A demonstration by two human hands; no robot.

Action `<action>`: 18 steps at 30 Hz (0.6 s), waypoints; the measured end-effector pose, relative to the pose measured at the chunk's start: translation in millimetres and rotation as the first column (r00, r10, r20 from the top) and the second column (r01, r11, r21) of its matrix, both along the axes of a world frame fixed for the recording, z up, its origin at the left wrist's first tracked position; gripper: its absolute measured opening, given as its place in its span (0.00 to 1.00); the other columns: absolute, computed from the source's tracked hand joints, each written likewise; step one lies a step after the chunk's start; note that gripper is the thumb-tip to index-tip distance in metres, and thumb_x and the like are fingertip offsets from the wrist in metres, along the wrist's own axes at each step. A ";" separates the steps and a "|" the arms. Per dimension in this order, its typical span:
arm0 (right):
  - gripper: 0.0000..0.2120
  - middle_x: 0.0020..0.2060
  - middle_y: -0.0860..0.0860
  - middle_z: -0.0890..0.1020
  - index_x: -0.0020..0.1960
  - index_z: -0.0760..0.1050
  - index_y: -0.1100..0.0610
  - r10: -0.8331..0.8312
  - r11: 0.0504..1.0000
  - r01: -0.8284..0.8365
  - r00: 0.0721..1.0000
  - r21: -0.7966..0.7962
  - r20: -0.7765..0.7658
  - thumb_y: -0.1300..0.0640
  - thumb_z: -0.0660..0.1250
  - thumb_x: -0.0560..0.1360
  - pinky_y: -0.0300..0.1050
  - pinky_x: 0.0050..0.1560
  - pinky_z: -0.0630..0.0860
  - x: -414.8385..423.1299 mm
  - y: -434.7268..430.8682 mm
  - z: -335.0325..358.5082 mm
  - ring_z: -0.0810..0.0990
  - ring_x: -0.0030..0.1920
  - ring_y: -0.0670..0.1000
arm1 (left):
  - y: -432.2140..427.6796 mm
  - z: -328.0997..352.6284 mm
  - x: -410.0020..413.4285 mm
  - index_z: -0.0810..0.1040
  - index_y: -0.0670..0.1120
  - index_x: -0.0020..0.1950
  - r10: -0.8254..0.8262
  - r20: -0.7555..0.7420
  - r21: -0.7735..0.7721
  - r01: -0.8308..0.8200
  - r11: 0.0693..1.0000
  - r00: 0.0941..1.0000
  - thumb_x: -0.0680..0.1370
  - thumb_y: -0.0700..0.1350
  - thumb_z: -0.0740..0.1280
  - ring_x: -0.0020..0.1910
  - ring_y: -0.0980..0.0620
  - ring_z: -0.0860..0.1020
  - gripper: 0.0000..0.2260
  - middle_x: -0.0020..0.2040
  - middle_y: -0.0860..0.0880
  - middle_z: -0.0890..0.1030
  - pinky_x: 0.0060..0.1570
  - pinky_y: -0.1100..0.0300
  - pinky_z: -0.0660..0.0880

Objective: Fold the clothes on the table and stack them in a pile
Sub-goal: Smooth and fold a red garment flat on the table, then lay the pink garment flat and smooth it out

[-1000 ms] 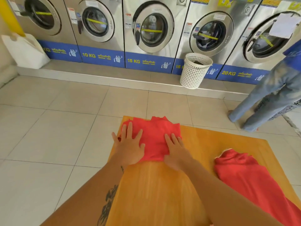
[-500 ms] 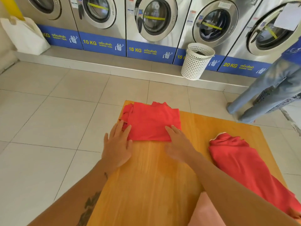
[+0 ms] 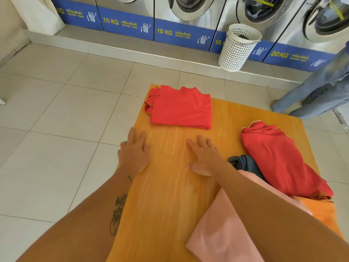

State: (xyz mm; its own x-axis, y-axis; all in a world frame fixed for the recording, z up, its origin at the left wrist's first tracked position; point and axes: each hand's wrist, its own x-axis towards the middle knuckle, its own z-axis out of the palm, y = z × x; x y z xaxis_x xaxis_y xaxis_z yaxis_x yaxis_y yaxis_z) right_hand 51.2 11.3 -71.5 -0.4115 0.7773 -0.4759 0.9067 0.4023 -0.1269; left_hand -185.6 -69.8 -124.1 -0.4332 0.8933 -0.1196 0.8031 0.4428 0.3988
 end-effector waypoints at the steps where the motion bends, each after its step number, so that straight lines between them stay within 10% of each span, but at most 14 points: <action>1: 0.44 0.80 0.52 0.40 0.79 0.41 0.42 0.004 1.000 -0.004 1.000 -0.006 -0.007 0.40 0.65 0.74 0.64 0.76 0.51 0.6 -3.1 -0.5 0.40 0.79 0.62 | -3.6 0.3 0.7 0.60 0.55 0.77 0.011 0.005 -0.003 -0.011 1.000 1.000 0.81 0.57 0.54 0.65 0.34 0.67 0.24 0.80 0.48 0.50 0.61 0.39 0.70; 18: 0.41 0.80 0.54 0.50 0.80 0.50 0.48 -0.005 0.997 -0.003 0.994 -0.074 -0.110 0.49 0.68 0.74 0.55 0.76 0.53 26.5 -22.6 27.7 0.48 0.79 0.58 | -33.8 23.2 33.9 0.66 0.53 0.71 0.084 0.011 0.055 -0.085 0.995 0.996 0.76 0.49 0.62 0.71 0.35 0.61 0.22 0.79 0.44 0.54 0.63 0.34 0.66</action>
